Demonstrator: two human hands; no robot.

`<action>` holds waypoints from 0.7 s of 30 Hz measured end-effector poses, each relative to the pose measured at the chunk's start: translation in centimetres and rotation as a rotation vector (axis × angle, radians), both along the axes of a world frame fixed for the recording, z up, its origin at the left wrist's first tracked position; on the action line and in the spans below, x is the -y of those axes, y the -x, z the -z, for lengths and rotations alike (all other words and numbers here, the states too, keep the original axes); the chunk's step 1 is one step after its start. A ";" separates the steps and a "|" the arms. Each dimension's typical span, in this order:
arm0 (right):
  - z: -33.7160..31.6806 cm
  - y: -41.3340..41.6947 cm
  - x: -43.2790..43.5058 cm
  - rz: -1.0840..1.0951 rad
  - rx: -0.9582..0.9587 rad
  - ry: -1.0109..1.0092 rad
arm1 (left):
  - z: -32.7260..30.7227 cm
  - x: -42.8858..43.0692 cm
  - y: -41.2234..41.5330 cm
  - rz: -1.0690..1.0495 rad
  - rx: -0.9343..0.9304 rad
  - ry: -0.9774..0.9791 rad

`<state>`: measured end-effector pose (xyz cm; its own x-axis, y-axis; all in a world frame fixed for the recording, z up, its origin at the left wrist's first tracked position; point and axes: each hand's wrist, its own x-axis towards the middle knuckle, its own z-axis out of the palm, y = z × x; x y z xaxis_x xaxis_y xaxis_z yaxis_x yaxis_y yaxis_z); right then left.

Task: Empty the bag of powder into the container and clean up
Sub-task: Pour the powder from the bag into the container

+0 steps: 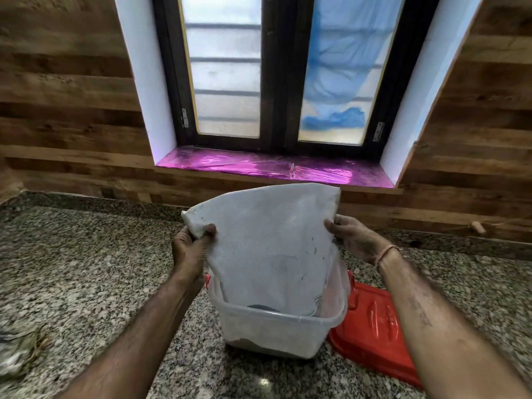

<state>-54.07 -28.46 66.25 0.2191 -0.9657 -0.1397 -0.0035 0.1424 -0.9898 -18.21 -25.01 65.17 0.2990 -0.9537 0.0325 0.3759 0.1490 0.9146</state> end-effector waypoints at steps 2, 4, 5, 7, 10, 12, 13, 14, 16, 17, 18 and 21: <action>0.4 -0.3 -0.2 0.075 -0.042 0.015 | -0.1 0.0 0.2 -0.003 0.017 0.005; 0.2 -1.0 -0.4 0.167 -0.061 0.076 | -0.1 -0.2 0.2 -0.002 0.020 0.008; -0.1 -1.3 -0.5 0.201 -0.041 0.106 | 0.0 -0.2 0.1 -0.007 0.026 0.011; -0.6 -1.4 -0.5 0.252 -0.015 0.147 | 0.2 0.0 -0.2 -0.020 0.045 0.017; -1.4 -1.2 -0.4 0.224 0.056 0.130 | 0.3 0.3 -0.6 -0.026 0.061 0.024; -1.8 -1.2 -0.3 0.212 0.073 0.101 | 0.3 0.4 -0.8 -0.015 0.063 0.028; -1.8 -1.2 -0.1 0.232 0.093 0.105 | 0.3 0.4 -0.8 -0.009 0.072 0.039; -1.9 -1.2 -0.1 0.265 0.112 0.123 | 0.3 0.3 -0.8 -0.005 0.081 0.044; -2.2 -1.4 -0.2 0.314 0.160 0.152 | 0.1 0.3 -0.6 0.004 0.097 0.040; -2.3 -1.6 -0.2 0.324 0.177 0.164 | 0.0 0.2 -0.5 0.012 0.102 0.041; -2.4 -1.7 -0.2 0.328 0.182 0.179 | -0.1 0.2 -0.4 0.020 0.097 0.035; -2.9 -2.1 -0.3 0.356 0.166 0.202 | 0.3 0.3 -0.7 0.075 0.067 0.010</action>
